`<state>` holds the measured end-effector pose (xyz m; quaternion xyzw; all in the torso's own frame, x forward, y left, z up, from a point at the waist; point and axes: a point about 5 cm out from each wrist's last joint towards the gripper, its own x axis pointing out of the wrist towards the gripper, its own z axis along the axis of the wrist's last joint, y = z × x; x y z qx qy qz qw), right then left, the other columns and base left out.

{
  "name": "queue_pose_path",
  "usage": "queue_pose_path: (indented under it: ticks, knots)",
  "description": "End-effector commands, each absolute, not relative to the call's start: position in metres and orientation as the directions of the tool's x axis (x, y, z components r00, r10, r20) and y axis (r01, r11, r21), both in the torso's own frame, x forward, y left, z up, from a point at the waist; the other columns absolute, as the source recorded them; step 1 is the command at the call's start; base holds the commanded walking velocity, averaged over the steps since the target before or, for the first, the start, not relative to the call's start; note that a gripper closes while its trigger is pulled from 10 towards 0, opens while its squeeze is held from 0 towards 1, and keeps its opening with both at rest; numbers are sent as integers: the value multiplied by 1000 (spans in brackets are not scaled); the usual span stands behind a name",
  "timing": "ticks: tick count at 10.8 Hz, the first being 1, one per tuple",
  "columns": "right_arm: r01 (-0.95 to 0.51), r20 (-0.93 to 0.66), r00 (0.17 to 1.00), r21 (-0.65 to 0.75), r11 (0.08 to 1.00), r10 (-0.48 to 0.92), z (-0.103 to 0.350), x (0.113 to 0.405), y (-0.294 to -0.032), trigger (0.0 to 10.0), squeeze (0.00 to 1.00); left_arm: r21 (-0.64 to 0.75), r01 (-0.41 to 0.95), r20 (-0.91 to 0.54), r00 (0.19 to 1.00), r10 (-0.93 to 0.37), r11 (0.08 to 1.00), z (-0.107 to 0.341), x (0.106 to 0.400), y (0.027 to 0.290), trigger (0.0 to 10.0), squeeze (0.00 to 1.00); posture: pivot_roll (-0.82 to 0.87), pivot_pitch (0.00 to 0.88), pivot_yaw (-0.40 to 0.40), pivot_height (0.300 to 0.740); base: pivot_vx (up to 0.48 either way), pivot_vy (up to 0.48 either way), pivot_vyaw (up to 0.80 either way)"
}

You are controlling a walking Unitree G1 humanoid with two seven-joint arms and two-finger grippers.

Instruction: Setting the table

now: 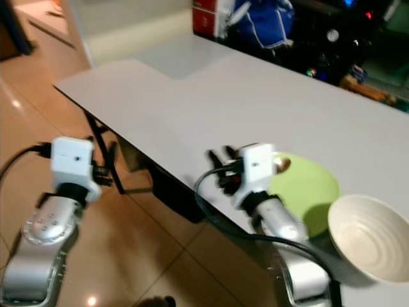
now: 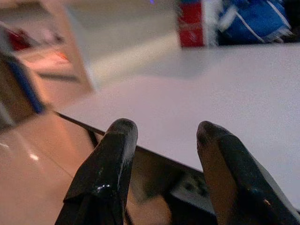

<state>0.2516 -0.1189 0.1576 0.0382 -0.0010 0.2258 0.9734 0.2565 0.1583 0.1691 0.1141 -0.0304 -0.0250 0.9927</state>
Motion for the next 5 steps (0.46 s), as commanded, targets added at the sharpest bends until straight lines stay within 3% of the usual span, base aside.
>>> queue_pose_path:
  ticks: [1,5]
  knots:
    - [-416,15,909,66,907,416,156,253,-126,10000,0,236,56,76,994,-76,970,172,254,151,10000,0,37,0,-3,740,0,0,800]
    - [-459,23,888,75,885,458,156,253,-120,10000,0,228,56,128,988,-87,972,176,250,152,10000,0,40,0,-22,740,0,0,800]
